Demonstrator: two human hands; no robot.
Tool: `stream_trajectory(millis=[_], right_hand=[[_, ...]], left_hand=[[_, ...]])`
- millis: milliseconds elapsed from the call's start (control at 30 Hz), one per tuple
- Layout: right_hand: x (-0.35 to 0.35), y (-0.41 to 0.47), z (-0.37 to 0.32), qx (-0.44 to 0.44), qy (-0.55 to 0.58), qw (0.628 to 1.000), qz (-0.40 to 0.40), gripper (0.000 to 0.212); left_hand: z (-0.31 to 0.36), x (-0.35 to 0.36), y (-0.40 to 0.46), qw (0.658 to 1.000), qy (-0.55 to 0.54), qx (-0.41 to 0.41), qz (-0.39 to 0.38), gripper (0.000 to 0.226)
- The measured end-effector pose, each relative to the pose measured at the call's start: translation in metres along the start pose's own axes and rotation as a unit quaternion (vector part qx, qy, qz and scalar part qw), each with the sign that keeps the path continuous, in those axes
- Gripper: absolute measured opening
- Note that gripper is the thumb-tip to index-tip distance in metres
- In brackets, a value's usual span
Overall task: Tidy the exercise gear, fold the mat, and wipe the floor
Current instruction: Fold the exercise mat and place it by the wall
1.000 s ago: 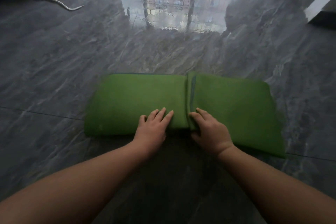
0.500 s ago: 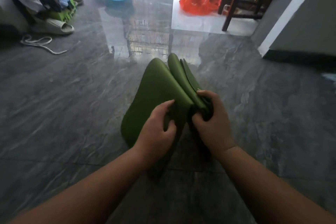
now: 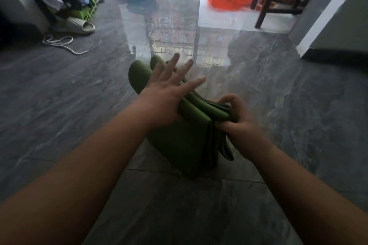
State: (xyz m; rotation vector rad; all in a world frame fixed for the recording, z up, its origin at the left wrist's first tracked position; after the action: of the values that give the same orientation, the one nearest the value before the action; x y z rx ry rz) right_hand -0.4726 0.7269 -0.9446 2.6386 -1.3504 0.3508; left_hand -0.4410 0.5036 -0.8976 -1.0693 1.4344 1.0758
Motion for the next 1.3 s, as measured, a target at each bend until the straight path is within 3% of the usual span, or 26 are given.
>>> stream_trajectory(millis=[100,167,267,467,633,767,867,967,1033,1100,1200,1267,1300], right_hand=[[-0.002,0.000,-0.003,0.025,0.060,0.998,-0.002,0.041],[-0.005,-0.001,-0.006,0.020,0.061,0.998,0.018,0.045],[-0.005,-0.005,-0.004,-0.033,-0.036,0.996,0.068,0.064],[-0.012,-0.013,0.019,-0.041,-0.260,0.963,0.054,0.097],[-0.015,0.000,0.022,-0.077,-0.262,0.950,0.150,0.067],[-0.034,0.004,0.019,-0.071,-0.256,0.955,0.131,0.059],[-0.049,0.007,0.010,-0.046,-0.231,0.965,0.115,0.057],[-0.058,0.011,0.002,-0.019,-0.224,0.971,0.087,0.058],[-0.062,0.013,-0.003,-0.018,-0.213,0.973,0.085,0.058],[-0.065,0.013,-0.007,-0.027,-0.173,0.978,0.117,0.057],[-0.064,0.010,-0.006,-0.031,-0.099,0.985,0.134,0.056],[-0.062,0.010,-0.001,-0.041,-0.056,0.987,0.147,0.056],[-0.061,0.011,0.000,-0.046,-0.041,0.986,0.157,0.058]], left_hand=[[0.008,-0.009,0.001,0.998,0.010,0.055,-0.022,0.079],[0.018,-0.010,-0.001,0.999,0.005,0.029,-0.023,0.071],[0.037,-0.005,-0.003,0.999,0.027,-0.036,0.014,0.068],[0.042,0.008,0.001,0.996,0.015,-0.073,0.042,0.069],[0.038,0.005,0.002,0.997,-0.017,-0.072,0.035,0.078],[-0.008,-0.011,-0.005,0.988,-0.027,-0.113,-0.102,0.096],[-0.061,-0.017,-0.022,0.962,-0.060,-0.169,-0.205,0.104],[-0.089,-0.009,-0.038,0.937,-0.211,-0.145,-0.238,0.097],[-0.091,0.001,-0.045,0.910,-0.340,-0.145,-0.187,0.082],[-0.087,0.012,-0.050,0.876,-0.437,-0.189,-0.071,0.074],[-0.073,0.034,-0.053,0.784,-0.559,-0.258,0.080,0.069],[-0.063,0.043,-0.051,0.727,-0.619,-0.275,0.112,0.064],[-0.061,0.045,-0.050,0.715,-0.631,-0.278,0.112,0.064]])
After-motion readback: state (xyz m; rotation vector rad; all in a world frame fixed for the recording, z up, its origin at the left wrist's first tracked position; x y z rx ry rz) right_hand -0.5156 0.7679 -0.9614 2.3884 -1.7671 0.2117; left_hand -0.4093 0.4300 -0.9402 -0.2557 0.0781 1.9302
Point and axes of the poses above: each hand's wrist, its own y-axis towards the middle knuckle, its own x-axis out of the palm, z = x × y, the point moved 1 cm from there along y, towards the middle knuckle, and after that the axes turned 9 degrees about y, right-handed, at the moved point
